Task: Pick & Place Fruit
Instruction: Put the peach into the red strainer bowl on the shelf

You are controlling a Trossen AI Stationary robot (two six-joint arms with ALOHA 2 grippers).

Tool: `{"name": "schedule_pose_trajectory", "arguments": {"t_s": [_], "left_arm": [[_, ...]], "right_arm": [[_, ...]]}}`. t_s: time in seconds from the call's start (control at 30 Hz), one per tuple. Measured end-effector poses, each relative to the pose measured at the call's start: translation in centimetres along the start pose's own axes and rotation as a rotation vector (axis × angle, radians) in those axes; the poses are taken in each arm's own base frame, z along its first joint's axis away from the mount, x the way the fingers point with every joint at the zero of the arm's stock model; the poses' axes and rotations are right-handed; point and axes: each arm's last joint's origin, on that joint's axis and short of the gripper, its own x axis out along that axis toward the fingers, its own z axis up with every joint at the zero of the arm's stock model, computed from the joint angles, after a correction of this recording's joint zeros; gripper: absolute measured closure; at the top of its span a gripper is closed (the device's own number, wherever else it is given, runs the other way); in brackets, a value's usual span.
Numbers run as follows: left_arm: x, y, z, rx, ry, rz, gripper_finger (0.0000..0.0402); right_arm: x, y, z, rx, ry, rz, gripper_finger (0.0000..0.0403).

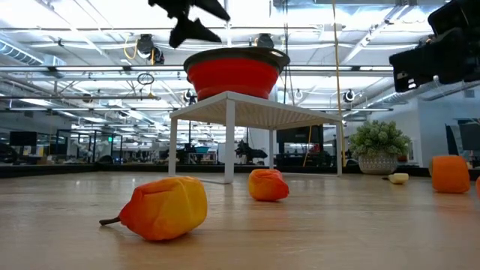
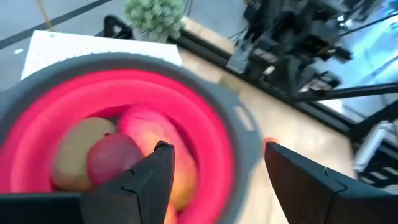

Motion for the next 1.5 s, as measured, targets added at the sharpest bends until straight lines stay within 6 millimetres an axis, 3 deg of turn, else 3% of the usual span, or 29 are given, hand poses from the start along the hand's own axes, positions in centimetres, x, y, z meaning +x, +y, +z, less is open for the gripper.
{"name": "schedule_pose_trajectory", "arguments": {"t_s": [0.27, 0.83, 1.5], "left_arm": [[-2.4, -2.7, -0.3, -0.009, -0.026, -0.102, 0.0176], [-3.0, -6.0, -1.6, -0.097, 0.015, -0.221, 0.0172], [-3.3, -7.2, -2.4, -0.034, -0.007, -0.179, 0.0172]], "right_arm": [[0.0, 0.0, 0.6, 0.009, -0.063, 0.000, 0.0403], [-0.1, 0.0, 1.2, 0.017, -0.123, 0.000, 0.0403], [-0.1, 0.0, 1.2, 0.073, -0.123, 0.007, 0.0403]]}}
